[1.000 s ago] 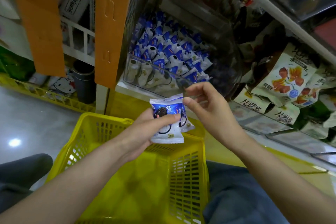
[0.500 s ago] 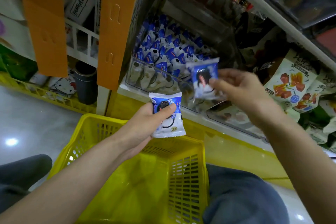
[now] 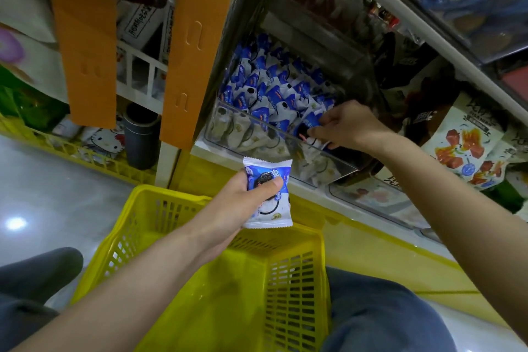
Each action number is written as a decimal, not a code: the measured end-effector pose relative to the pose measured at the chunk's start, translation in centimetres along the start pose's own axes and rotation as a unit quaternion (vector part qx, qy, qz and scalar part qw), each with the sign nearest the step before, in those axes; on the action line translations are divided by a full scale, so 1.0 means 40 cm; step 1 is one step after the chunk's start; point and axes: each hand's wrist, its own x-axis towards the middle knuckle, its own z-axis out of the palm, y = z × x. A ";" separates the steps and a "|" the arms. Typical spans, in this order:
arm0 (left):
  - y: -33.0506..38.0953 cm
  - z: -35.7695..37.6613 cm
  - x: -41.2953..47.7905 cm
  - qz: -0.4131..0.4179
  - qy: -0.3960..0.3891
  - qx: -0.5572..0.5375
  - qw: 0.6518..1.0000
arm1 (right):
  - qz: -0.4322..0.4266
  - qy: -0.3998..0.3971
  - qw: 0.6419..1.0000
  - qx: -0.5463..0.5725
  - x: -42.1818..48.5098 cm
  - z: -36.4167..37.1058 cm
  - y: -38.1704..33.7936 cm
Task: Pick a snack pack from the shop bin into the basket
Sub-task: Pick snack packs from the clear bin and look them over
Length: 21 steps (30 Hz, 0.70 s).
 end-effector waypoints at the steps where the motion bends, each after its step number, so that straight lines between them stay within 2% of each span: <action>1: 0.000 0.001 0.001 -0.002 0.003 0.004 1.000 | -0.001 -0.009 1.000 -0.003 0.006 0.005 0.000; 5: 0.001 0.005 0.001 -0.009 0.014 0.020 1.000 | -0.022 -0.031 0.999 0.004 0.028 0.041 -0.009; 7: 0.002 0.005 -0.002 -0.011 0.013 0.021 1.000 | -0.011 -0.050 0.996 0.074 0.034 0.054 -0.022; 9: 0.003 0.004 -0.003 -0.012 0.011 0.025 1.000 | 0.022 -0.089 0.980 0.176 0.035 0.058 -0.033; 11: 0.005 0.004 -0.004 -0.014 0.013 0.024 1.000 | 0.034 -0.113 0.966 0.229 0.036 0.063 -0.030; 15: 0.005 0.004 -0.003 -0.017 0.018 0.022 0.999 | -0.003 -0.118 0.983 0.138 0.044 0.082 -0.009; 21: 0.000 0.000 0.007 -0.031 0.047 0.004 0.998 | -0.031 -0.093 0.993 0.061 0.027 0.057 -0.029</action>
